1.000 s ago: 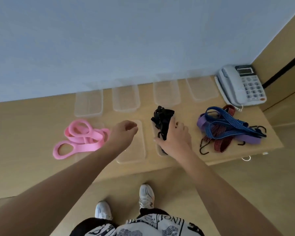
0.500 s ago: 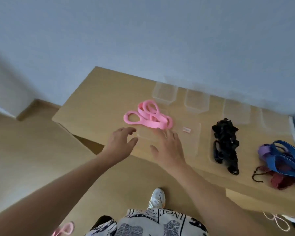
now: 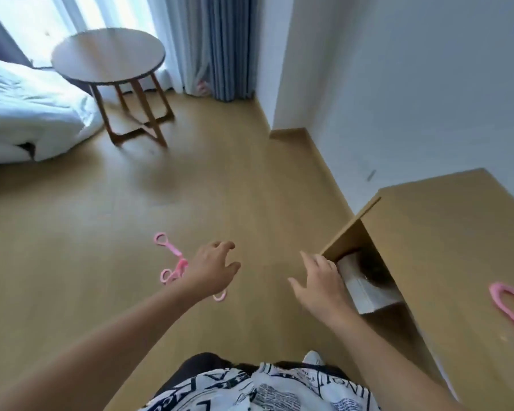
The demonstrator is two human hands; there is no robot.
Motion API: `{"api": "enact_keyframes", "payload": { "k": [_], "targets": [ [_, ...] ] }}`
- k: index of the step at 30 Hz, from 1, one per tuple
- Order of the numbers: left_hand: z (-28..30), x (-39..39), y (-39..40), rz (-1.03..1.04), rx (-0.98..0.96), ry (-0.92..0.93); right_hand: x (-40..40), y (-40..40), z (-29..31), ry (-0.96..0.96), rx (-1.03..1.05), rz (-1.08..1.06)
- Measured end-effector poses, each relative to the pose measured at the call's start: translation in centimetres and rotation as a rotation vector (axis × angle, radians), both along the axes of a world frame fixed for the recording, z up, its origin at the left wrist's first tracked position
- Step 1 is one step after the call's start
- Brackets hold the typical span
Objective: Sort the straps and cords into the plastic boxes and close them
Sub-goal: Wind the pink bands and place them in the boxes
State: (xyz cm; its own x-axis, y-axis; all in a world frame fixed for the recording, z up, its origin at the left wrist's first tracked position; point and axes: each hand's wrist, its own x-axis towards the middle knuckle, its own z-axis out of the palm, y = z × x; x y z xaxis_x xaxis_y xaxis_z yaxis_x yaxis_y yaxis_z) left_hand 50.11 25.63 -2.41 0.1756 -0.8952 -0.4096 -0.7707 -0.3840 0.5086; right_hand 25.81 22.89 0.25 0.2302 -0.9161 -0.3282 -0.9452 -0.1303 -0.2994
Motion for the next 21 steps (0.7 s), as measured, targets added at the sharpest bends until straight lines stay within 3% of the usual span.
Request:
{"api": "enact_keyframes", "payload": {
  "k": [8, 21],
  "targets": [
    [-3.9, 9.6, 5.3, 0.377, 0.075, 0.064, 9.9, -3.7, -3.1, 0.022, 0.127, 0.261],
    [-12.8, 11.9, 6.9, 0.792, 0.587, 0.041, 16.2, -15.9, -17.3, 0.184, 0.538, 0.454]
  ]
}}
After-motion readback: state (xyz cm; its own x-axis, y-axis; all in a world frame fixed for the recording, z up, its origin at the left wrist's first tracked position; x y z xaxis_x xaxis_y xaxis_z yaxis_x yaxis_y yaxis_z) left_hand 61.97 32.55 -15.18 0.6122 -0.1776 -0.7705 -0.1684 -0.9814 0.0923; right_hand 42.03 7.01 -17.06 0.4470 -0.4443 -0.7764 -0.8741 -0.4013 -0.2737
